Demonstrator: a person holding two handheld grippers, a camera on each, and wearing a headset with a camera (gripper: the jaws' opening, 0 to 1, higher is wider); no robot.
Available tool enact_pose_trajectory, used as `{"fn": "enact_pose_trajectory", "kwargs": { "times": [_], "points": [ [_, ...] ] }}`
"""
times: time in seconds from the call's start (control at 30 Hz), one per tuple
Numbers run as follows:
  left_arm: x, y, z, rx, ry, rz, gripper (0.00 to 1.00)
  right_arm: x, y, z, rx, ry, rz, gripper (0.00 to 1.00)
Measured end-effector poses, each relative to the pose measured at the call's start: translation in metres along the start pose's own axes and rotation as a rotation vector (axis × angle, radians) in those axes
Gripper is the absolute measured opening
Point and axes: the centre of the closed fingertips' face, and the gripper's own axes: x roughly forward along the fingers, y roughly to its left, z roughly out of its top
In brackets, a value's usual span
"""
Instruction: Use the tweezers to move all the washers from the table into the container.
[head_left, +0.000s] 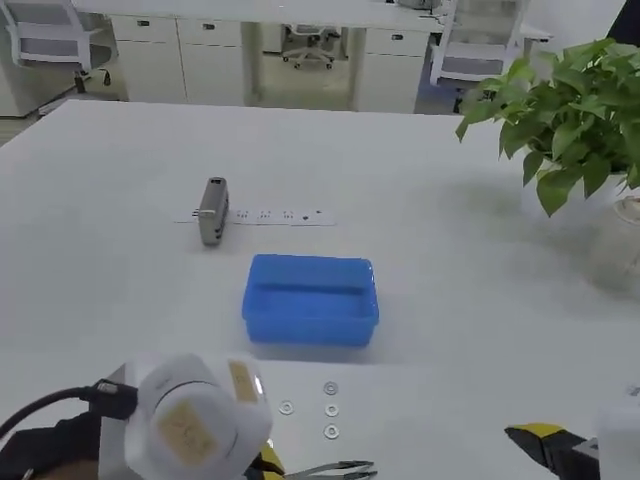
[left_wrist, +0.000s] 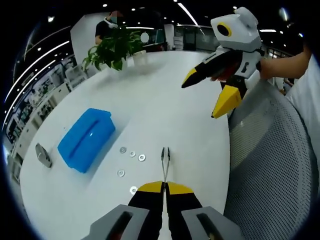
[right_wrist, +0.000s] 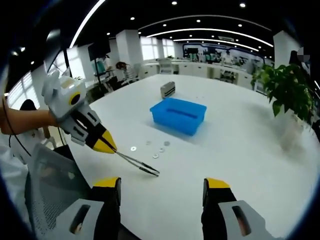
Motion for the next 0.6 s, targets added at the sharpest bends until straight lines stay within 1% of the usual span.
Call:
{"fn": "enact_pose_trajectory", "kwargs": {
  "times": [0.03, 0.1, 0.17, 0.2, 0.27, 0.3, 0.33, 0.37, 0.43, 0.53, 0.6],
  "points": [
    [-0.002, -0.001, 0.003, -0.004, -0.008, 0.003, 0.0, 0.001, 0.003, 0.001, -0.019, 0.001, 0.009, 0.61],
    [-0.006, -0.002, 0.007, -0.013, -0.019, 0.01, 0.0, 0.004, 0.008, 0.001, -0.031, 0.007, 0.027, 0.57],
    [-0.01, -0.002, 0.012, -0.022, -0.034, 0.018, 0.0, 0.007, 0.015, 0.001, -0.054, 0.019, 0.066, 0.52],
    [-0.013, -0.002, 0.015, -0.026, -0.046, 0.022, 0.0, 0.008, 0.017, 0.002, -0.066, 0.022, 0.071, 0.5],
    [-0.017, -0.002, 0.02, -0.031, -0.062, 0.027, 0.0, 0.012, 0.025, 0.004, -0.105, 0.025, 0.108, 0.47],
    [-0.02, -0.003, 0.023, -0.033, -0.071, 0.03, 0.0, 0.014, 0.028, 0.004, -0.119, 0.035, 0.129, 0.43],
    [-0.022, -0.003, 0.026, -0.034, -0.079, 0.031, 0.0, 0.017, 0.034, 0.005, -0.14, 0.04, 0.163, 0.42],
    [-0.024, -0.004, 0.029, -0.032, -0.085, 0.032, 0.0, 0.02, 0.036, 0.006, -0.143, 0.04, 0.173, 0.42],
    [-0.027, -0.004, 0.032, -0.021, -0.09, 0.037, 0.0, 0.025, 0.043, 0.006, -0.16, 0.055, 0.225, 0.38],
    [-0.033, -0.003, 0.037, -0.004, -0.091, 0.037, 0.0, 0.031, 0.053, 0.013, -0.201, 0.051, 0.274, 0.3],
    [-0.037, -0.003, 0.039, 0.011, -0.087, 0.035, 0.0, 0.033, 0.062, 0.02, -0.227, 0.037, 0.321, 0.28]
  ]
}}
